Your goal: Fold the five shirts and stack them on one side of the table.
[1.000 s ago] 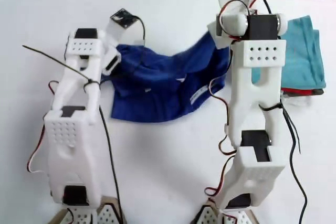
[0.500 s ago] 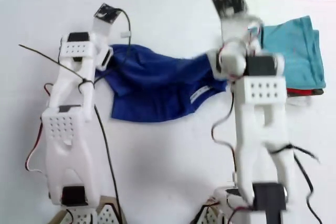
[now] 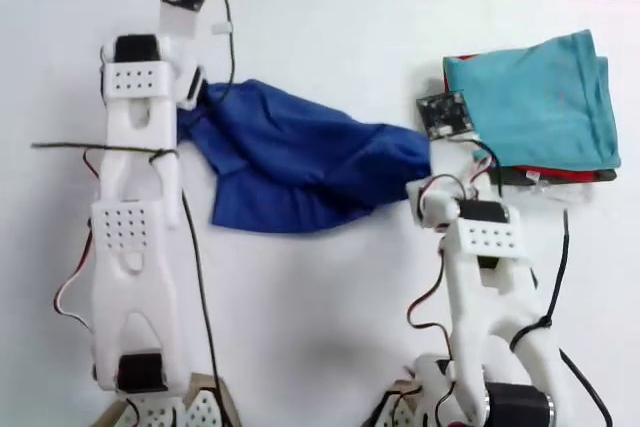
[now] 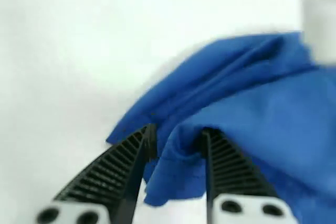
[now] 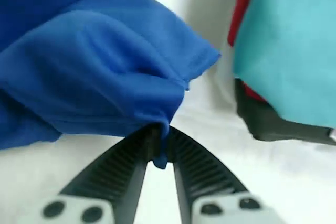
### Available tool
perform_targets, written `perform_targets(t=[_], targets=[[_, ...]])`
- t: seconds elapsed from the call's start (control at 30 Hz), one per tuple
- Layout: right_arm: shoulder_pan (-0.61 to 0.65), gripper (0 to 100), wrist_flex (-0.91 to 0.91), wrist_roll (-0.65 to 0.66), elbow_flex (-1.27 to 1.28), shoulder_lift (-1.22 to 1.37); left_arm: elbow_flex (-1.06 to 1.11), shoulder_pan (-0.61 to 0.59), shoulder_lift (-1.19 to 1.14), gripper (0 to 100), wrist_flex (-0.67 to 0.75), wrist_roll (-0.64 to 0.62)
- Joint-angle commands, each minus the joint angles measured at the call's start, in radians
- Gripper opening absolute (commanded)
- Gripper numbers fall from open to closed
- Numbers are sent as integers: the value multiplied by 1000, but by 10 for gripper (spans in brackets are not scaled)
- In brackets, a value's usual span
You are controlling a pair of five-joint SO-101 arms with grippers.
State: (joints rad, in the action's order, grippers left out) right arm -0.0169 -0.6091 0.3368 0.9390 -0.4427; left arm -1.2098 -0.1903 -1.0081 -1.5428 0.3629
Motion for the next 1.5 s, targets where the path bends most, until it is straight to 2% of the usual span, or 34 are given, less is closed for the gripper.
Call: perform_targets(t=[0.0,0.1,0.3,0.53,0.8,1.1,1.2,1.3,1.47], targets=[[-24,20,50,-9,-5,-45,-84,29,12,162,-157,114],[-18,20,74,-12,-5,-16,-79,81,12,159,-245,232],[-27,20,151,-12,-5,148,22,94,25,159,-245,358],[-27,20,206,-12,-37,269,170,112,68,159,-244,396],[-24,20,205,-12,-37,272,177,130,132,159,-226,385],[-24,20,205,-12,-31,271,170,169,58,162,-15,157],[-24,20,205,-12,-29,271,168,175,32,162,44,26],[-22,20,206,-12,-29,271,168,186,44,171,66,-114],[-24,20,206,-12,-28,271,168,244,49,231,97,-244]])
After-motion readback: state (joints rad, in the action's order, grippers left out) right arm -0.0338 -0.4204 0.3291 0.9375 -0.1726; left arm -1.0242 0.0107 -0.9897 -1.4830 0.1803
